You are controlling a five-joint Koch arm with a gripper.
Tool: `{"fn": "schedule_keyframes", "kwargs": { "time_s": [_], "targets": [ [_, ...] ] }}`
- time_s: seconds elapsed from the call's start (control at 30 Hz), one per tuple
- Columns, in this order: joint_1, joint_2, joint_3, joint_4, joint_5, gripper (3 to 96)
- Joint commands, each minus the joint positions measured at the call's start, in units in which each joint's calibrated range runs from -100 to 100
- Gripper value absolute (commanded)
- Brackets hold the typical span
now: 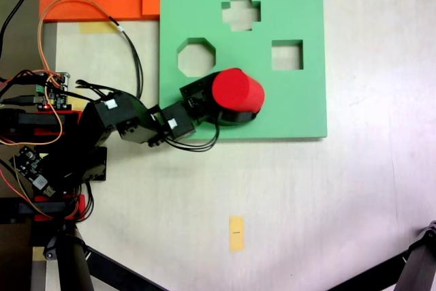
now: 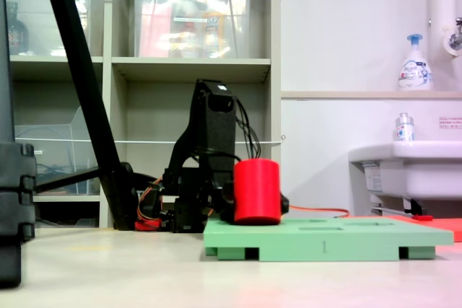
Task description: Put the cylinder block into the corresponding hole
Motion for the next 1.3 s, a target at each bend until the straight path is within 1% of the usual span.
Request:
{"fn": "schedule_keyframes", "kwargs": {
  "time_s": [0.03, 0.47, 0.67, 1.3],
  "targets": [
    [0.83, 1.77, -2.29, 0.07, 0.73, 41.3],
    [1.86, 1.91, -5.68, 1.7, 1.51, 41.5],
    [1.56, 6.66, -5.48, 1.9, 2.25, 46.5],
    [2.64, 6.8, -10.27, 3.82, 4.0, 46.5]
  ]
}}
